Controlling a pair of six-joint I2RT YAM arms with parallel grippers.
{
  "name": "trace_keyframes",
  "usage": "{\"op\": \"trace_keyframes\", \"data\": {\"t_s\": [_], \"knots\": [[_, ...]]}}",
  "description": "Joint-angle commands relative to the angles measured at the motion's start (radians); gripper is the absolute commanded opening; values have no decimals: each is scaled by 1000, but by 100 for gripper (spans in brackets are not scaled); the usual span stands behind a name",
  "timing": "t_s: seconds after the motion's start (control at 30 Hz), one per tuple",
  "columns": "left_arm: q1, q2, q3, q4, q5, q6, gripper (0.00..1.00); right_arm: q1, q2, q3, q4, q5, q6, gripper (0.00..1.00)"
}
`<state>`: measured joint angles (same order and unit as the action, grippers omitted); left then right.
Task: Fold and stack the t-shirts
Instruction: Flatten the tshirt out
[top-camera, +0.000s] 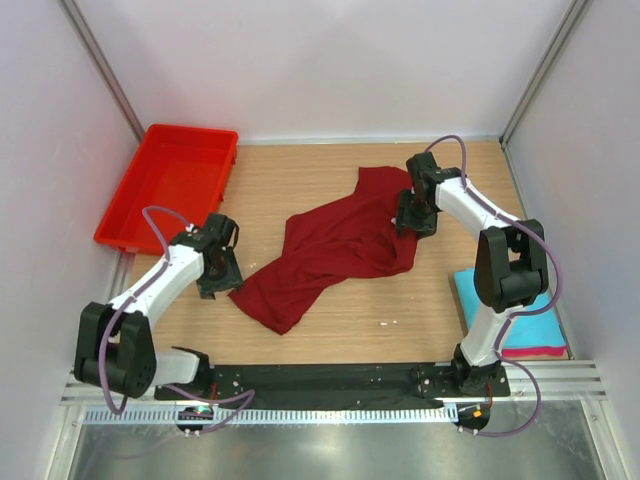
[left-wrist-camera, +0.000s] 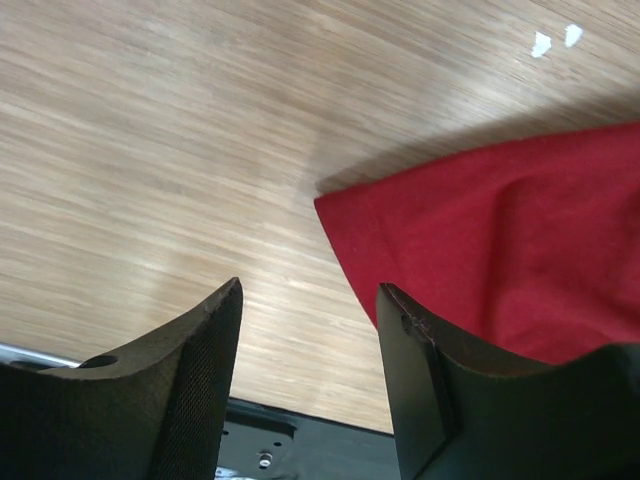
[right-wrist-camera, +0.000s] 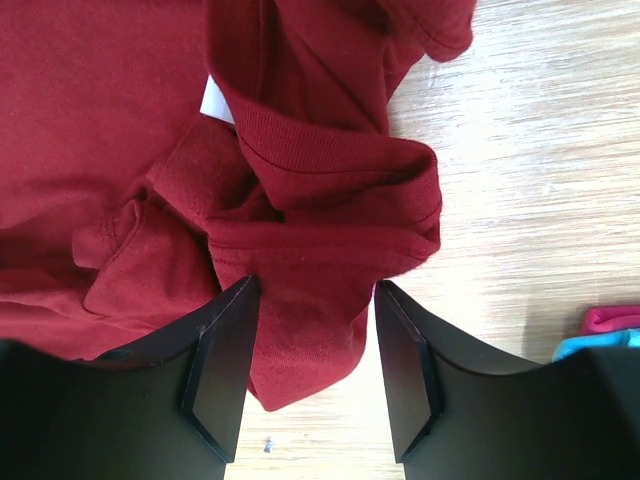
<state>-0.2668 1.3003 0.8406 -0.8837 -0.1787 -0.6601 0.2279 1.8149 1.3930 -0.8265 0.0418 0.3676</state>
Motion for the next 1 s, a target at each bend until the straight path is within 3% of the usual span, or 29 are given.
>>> {"op": "trace_keyframes", "data": {"t_s": [0.0, 0.23, 0.57, 0.63, 0.67, 0.7, 0.77, 0.8, 0.93, 0.97], "knots": [[14, 36, -14, 81, 5, 30, 57, 2, -48, 21, 10, 1, -15, 56], [28, 131, -17, 183, 50, 63, 52, 1, -65, 35, 26, -120, -25, 56], [28, 229, -48, 244, 54, 53, 44, 2, -57, 51, 27, -134, -7, 58], [29, 244, -48, 242, 42, 44, 39, 2, -40, 43, 32, -129, 11, 63], [29, 247, -46, 244, 41, 42, 34, 2, -31, 41, 27, -126, 14, 72], [32, 249, -43, 242, 41, 40, 23, 2, -25, 40, 30, -126, 20, 73], [31, 235, -32, 226, 36, 34, 10, 2, -8, 43, 40, -112, 28, 74], [31, 223, -28, 216, 32, 30, 0, 1, -2, 49, 44, -105, 30, 73], [31, 90, 8, 154, -1, -4, 0, -5, 50, 60, 47, -73, 48, 58], [31, 61, 29, 119, -13, -18, 0, -10, 57, 52, 52, -57, 54, 48]]}}
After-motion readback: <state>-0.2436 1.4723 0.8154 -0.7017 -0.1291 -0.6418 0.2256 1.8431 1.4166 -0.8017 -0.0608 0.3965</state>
